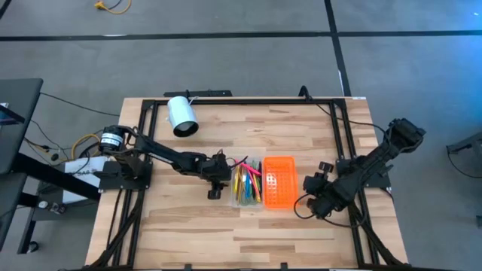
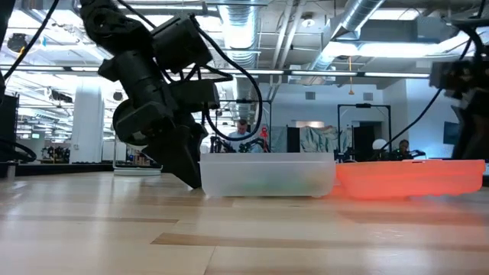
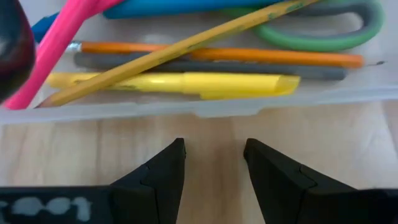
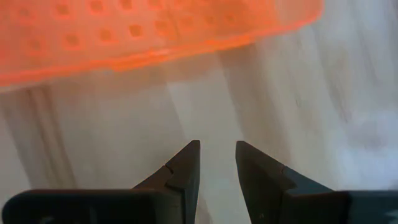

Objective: Pick & place school supplies into a supply box
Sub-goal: Close the supply box

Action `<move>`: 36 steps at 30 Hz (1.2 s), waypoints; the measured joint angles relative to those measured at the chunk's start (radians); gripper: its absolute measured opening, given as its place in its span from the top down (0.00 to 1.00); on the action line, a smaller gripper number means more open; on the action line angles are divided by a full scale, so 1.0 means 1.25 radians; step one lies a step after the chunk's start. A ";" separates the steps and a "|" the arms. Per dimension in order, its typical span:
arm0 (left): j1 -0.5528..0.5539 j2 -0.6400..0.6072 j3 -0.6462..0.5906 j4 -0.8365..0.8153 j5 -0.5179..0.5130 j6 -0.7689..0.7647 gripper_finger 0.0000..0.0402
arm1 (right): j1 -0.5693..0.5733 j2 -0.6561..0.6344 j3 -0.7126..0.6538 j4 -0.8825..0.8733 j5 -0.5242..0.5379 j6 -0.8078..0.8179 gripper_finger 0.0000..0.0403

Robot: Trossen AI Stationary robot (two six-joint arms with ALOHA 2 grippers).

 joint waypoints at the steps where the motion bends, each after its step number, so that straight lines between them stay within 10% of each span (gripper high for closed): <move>1: -0.002 0.000 -0.011 0.033 0.000 0.000 0.60 | 0.008 -0.004 -0.020 0.037 0.011 0.006 0.76; 12: 0.000 -0.001 -0.116 0.244 -0.002 -0.017 0.60 | 0.034 -0.018 -0.185 0.269 0.079 0.008 0.76; 36: 0.001 0.000 -0.117 0.265 -0.009 -0.016 0.60 | -0.083 -0.013 -0.224 0.545 0.097 -0.221 0.76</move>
